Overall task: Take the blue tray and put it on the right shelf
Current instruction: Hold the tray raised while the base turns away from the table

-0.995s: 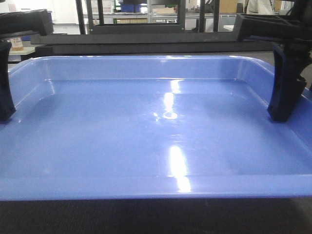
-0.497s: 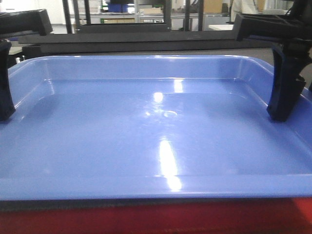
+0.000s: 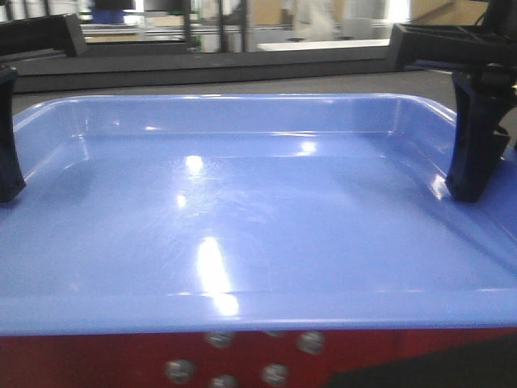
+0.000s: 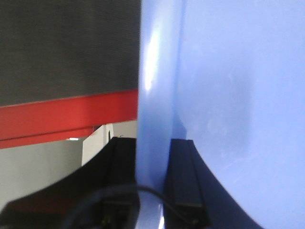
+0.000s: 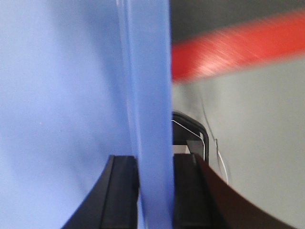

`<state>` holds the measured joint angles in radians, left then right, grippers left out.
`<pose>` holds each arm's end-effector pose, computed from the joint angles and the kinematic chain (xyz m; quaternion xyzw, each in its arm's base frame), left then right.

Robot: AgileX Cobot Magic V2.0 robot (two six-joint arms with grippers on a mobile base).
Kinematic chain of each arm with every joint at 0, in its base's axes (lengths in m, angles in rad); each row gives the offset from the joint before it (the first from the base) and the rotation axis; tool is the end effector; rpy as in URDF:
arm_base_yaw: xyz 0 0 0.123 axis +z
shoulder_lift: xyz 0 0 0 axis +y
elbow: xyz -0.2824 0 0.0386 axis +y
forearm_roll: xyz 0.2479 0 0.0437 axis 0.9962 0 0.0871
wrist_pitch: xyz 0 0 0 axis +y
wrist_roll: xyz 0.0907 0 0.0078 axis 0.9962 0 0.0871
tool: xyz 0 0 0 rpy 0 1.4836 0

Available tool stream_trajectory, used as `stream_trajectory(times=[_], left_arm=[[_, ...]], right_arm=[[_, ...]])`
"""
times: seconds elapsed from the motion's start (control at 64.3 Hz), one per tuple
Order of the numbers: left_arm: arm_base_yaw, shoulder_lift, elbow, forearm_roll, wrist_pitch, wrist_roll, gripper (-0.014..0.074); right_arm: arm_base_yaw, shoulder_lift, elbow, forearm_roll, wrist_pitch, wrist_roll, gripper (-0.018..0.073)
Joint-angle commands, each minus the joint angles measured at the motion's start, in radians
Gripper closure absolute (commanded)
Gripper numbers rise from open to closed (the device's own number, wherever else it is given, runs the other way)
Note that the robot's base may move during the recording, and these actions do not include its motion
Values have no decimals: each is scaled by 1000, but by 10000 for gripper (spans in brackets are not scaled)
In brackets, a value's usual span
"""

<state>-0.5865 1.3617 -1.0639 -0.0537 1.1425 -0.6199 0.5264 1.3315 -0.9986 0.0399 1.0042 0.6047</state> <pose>0.2045 -0.1412 0.2875 -0.0250 0.9934 -0.0826 0.0750 0.2127 0.1271 0.2804 0.0465 0.9859 0.1011 0.1250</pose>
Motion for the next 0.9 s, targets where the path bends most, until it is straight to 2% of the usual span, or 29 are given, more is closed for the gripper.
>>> stream_trajectory(times=[0.0, 0.187, 0.886], left_arm=[[-8, -27, -23, -58, -19, -32, 645], [-8, -27, -23, -86, -19, -32, 645], [-8, -27, -23, -87, -19, -32, 645]], right_arm=[[5, -40, -29, 18, -28, 5, 396], [5, -40, -29, 18, -28, 5, 396], [5, -40, -29, 18, -28, 5, 396]])
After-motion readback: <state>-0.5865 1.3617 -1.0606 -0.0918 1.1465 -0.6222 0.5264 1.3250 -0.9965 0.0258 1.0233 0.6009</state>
